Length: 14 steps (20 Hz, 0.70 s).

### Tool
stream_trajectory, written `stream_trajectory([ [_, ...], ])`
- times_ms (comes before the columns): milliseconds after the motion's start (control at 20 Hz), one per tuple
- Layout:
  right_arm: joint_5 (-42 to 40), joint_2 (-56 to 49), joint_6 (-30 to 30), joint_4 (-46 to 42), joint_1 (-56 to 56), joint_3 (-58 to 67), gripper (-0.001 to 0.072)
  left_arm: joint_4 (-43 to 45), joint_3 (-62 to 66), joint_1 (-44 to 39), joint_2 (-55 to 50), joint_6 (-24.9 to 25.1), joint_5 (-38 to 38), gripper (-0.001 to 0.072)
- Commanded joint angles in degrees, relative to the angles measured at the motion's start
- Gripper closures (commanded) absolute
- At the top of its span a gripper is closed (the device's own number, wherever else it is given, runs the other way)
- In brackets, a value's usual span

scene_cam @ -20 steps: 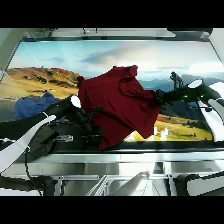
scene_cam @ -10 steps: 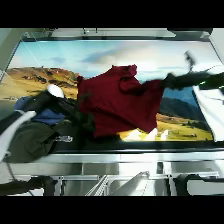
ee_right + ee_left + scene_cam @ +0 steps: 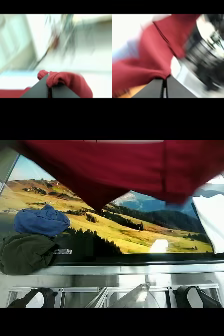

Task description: Fold the shirts.

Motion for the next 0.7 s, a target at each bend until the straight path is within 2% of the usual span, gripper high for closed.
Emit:
stream_trajectory([
  [0,-11.6,13.3,-3.6,1.6,-4.1,0.2,0.0698,-4.9,9.7,15.2,7.6,2.1,4.2,0.0681],
  [150,-7.5,12.3,-2.6,3.2,-4.0,0.1,0.0698,-4.0,9.3,24.1,9.0,0.9,3.7,0.0681],
  [250,-1.3,6.7,-2.2,7.5,-3.8,0.1,0.0697,-3.3,4.8,21.9,8.0,0.9,2.8,0.068],
  [350,4.4,-0.7,-1.6,9.8,-2.1,0.1,0.0698,1.0,-0.9,13.6,4.7,1.0,2.4,0.068],
  [450,6.8,-9.1,-1.6,8.9,3.1,-0.5,0.0698,8.1,-6.0,2.6,-0.5,2.5,4.4,0.068],
  [550,6.1,-18.0,-1.0,4.2,8.8,-2.0,0.0698,16.4,-10.1,-7.6,-7.8,3.0,10.3,0.0679],
  [650,5.4,-28.0,1.4,-2.0,13.2,-2.8,0.0697,22.6,-11.6,-13.6,-17.1,3.0,18.2,0.0678],
])
